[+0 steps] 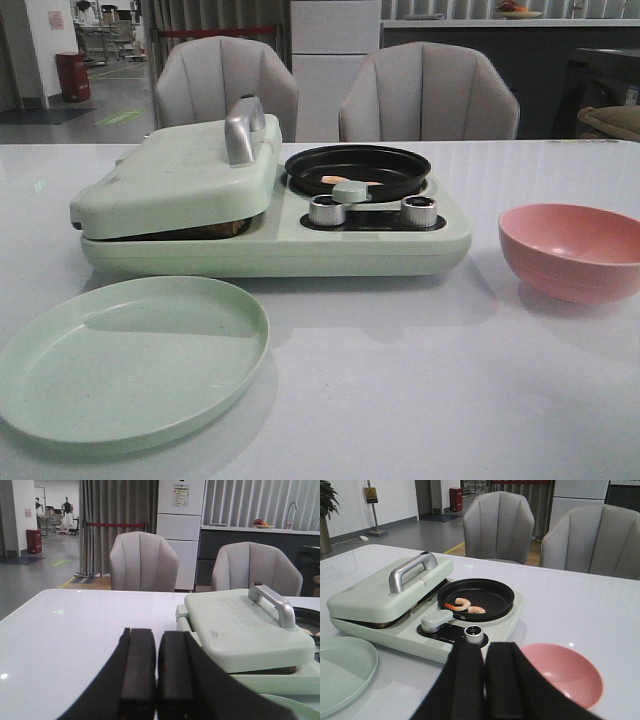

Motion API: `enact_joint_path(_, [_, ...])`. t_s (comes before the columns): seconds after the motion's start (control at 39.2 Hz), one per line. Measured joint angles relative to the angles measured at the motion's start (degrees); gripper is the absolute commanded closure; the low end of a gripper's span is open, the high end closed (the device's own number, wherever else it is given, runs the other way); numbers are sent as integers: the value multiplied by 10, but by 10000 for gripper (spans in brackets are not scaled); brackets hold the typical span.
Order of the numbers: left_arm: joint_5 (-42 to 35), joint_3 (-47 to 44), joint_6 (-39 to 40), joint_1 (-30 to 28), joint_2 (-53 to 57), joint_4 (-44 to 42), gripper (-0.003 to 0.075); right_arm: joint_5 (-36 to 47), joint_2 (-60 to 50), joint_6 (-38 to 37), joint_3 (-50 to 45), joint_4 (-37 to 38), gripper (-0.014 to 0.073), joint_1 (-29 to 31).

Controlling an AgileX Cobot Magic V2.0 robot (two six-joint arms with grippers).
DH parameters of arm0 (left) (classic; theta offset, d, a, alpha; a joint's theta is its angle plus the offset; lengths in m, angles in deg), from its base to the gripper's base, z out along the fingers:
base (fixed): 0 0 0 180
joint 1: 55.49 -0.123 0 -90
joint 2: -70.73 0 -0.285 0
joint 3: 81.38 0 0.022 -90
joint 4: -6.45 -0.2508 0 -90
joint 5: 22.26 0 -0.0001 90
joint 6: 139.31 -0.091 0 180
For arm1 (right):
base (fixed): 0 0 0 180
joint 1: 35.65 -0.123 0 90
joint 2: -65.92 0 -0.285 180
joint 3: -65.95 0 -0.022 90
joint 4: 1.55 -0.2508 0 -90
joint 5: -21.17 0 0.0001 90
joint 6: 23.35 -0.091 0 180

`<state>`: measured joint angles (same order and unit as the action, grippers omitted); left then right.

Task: Make breakfast with bread and shrimp

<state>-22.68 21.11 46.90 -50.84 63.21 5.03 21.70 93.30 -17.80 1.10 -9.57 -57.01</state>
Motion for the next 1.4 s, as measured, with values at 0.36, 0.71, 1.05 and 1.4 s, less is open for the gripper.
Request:
enact_joint_path(0.36, [0,0,0,0,0,0,607,-44,-74,0,-7,38,429,46])
enact_joint_path(0.71, [0,0,0,0,0,0,606,-57,-200,-27,-128,56,429,146])
enact_joint_path(1.05, [0,0,0,0,0,0,606,-41,-202,-37,-140,80,429,152])
enact_joint_path(1.4, [0,0,0,0,0,0,607,-36,-202,-37,-140,80,429,152])
